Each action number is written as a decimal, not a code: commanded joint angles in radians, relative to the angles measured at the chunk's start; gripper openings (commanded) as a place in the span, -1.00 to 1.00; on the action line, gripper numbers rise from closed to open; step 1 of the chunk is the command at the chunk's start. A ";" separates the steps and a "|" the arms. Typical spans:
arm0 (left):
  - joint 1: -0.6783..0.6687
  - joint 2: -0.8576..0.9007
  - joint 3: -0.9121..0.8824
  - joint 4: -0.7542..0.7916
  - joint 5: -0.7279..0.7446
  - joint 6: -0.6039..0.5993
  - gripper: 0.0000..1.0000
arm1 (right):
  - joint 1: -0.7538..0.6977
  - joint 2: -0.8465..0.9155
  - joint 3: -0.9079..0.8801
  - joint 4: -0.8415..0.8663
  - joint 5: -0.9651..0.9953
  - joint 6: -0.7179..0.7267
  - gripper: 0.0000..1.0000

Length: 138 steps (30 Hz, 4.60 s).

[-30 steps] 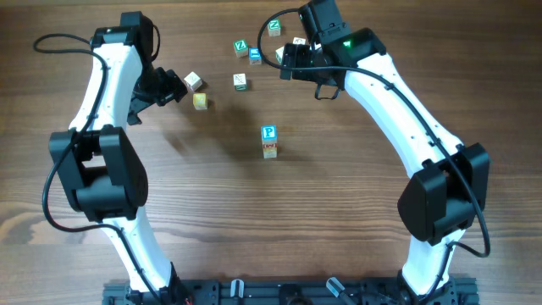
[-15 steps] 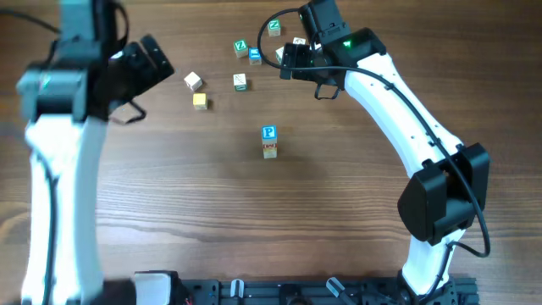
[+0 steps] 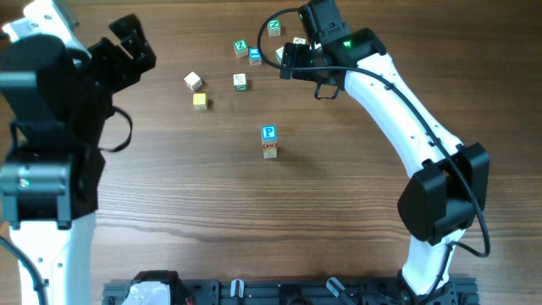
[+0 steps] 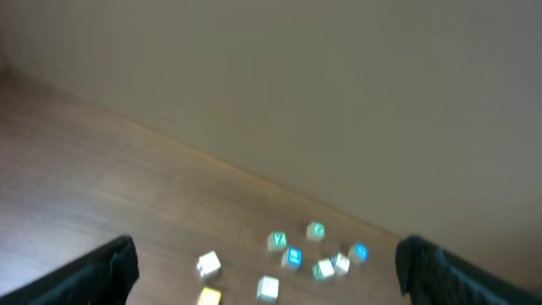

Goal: Form a tower

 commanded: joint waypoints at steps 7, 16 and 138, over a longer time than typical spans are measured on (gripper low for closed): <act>0.059 -0.246 -0.675 0.757 0.185 0.058 1.00 | 0.002 0.013 0.004 0.002 0.013 -0.012 0.99; 0.105 -0.408 -1.086 1.105 0.215 0.055 1.00 | 0.002 0.013 0.004 0.002 0.013 -0.012 0.99; 0.102 -1.157 -1.498 0.581 0.146 0.081 1.00 | -0.357 -2.007 -1.836 0.902 -0.219 -0.560 0.99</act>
